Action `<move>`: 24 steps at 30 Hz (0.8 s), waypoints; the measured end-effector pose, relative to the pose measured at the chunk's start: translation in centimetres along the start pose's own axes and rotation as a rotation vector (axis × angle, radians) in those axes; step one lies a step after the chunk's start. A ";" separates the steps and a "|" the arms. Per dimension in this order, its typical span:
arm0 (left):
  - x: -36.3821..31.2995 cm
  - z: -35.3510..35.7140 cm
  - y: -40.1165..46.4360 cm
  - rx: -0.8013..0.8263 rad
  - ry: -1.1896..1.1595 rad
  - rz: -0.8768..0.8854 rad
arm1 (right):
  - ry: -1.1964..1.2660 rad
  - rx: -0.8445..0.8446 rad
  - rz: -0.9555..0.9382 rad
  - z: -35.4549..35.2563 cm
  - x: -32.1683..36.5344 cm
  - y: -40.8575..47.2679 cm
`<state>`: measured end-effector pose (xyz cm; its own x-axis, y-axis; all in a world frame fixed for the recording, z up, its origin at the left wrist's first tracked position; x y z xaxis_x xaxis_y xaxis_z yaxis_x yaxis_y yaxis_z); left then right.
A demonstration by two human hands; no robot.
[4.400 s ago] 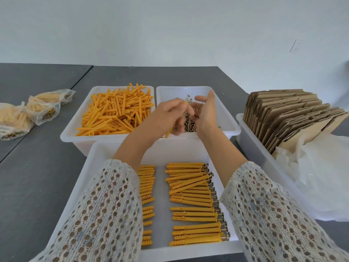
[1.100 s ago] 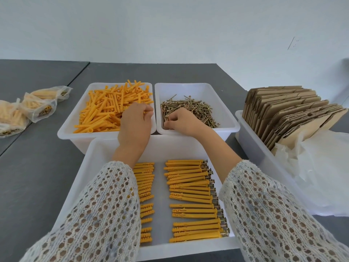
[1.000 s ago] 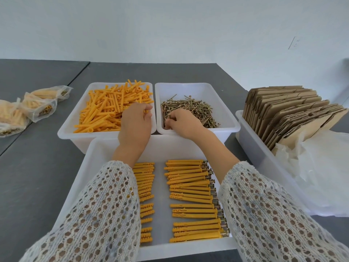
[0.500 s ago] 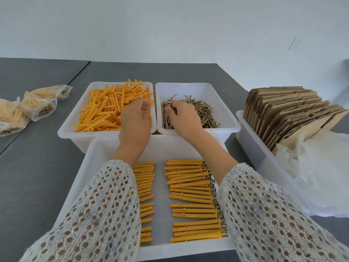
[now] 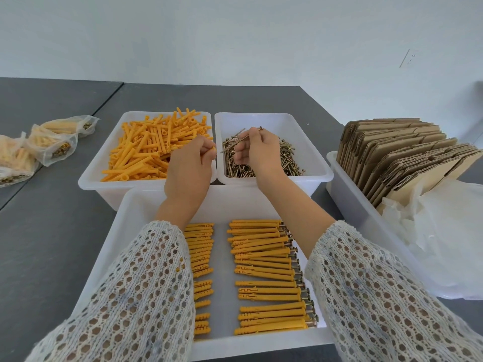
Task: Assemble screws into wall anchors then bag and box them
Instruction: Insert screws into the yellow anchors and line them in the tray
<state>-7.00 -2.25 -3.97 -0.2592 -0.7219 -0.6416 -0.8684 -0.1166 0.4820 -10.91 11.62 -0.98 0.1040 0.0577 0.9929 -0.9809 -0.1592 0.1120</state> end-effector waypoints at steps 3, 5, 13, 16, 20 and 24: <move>0.0 0.1 0.1 0.028 0.003 -0.010 | 0.074 0.042 -0.024 0.2 0.2 -0.1; 0.1 0.1 0.1 0.038 -0.003 -0.030 | 0.099 0.068 -0.017 0.4 0.2 -0.2; 0.3 0.3 0.0 0.067 0.045 -0.010 | 0.129 0.052 0.012 0.2 -0.1 0.0; 0.3 0.3 0.0 0.077 0.056 0.006 | 0.144 0.039 0.030 0.1 -0.3 0.1; 0.3 0.3 0.0 0.055 0.075 0.025 | 0.180 0.030 0.044 0.1 -0.3 0.1; 0.3 0.3 0.0 0.065 0.054 0.035 | 0.211 0.031 0.062 -0.1 -0.2 0.0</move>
<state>-7.20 -2.24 -4.37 -0.2679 -0.7607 -0.5912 -0.8855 -0.0473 0.4622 -10.96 11.70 -1.22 0.0039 0.2517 0.9678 -0.9784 -0.1990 0.0557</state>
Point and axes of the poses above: each hand's wrist, its own y-axis towards the middle knuckle, its own z-axis out of the palm, x = y × z, the point moved 1 cm from there along y, towards the middle knuckle, and after that the axes turned 11 degrees about x, right-handed, at the moved point
